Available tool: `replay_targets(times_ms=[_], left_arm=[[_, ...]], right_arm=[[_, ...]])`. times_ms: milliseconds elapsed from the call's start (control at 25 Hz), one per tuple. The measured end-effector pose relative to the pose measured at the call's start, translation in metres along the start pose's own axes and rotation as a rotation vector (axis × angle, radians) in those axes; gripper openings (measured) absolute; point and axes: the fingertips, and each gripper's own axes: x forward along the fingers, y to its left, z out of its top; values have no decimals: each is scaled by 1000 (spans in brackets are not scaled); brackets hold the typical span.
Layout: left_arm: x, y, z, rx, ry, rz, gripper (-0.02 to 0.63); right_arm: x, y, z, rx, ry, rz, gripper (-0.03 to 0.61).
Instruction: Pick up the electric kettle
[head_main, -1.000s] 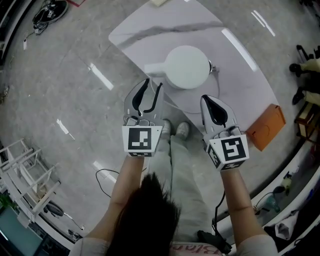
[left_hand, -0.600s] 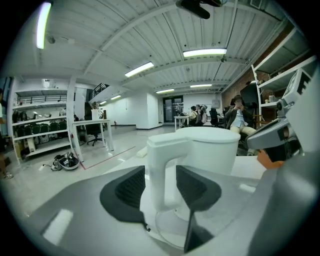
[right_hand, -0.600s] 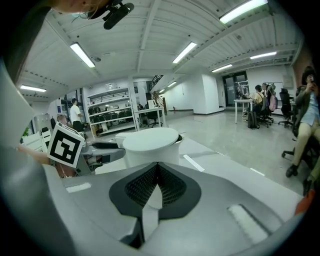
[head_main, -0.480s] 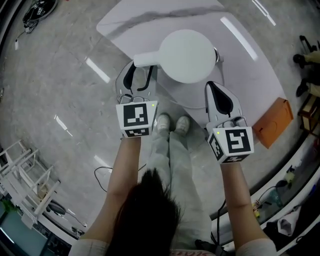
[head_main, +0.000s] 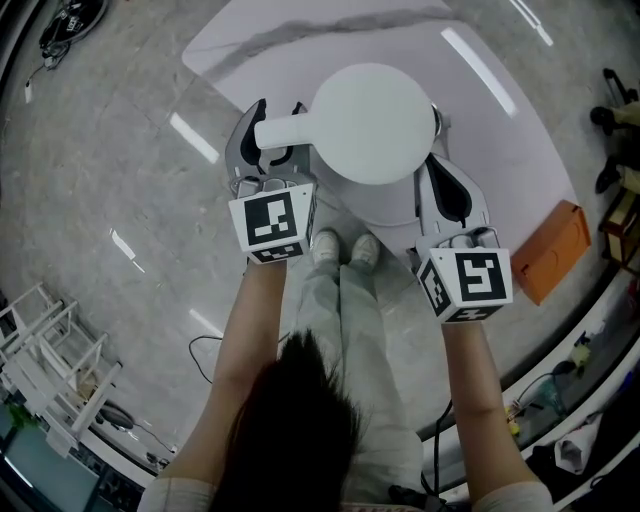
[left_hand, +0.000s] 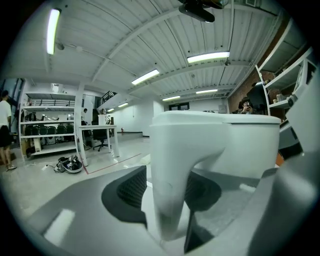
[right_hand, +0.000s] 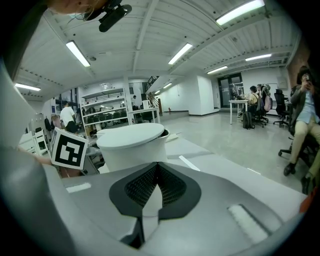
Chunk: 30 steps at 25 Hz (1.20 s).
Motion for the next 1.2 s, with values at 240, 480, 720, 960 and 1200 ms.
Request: replay_targets(times_ms=[240,480,720,960,1200], left_arm=[[14,6,13,-9,-59,16,164],[13,-7,27,48,-129,-11,2],[12,-5,23,48,-107,4,2],[16,1,26,11,-92,52,2],[17,9,33,-34,-76,91,0]], right_arm=[[9,-10,0,4,15,-10,21],[16,-15,1,3,19,-12,21],[16,-14,3,16,37,-11,21],[16,-15,8,2,48,-1,21],[7,-19,8,13,61,-17,21]])
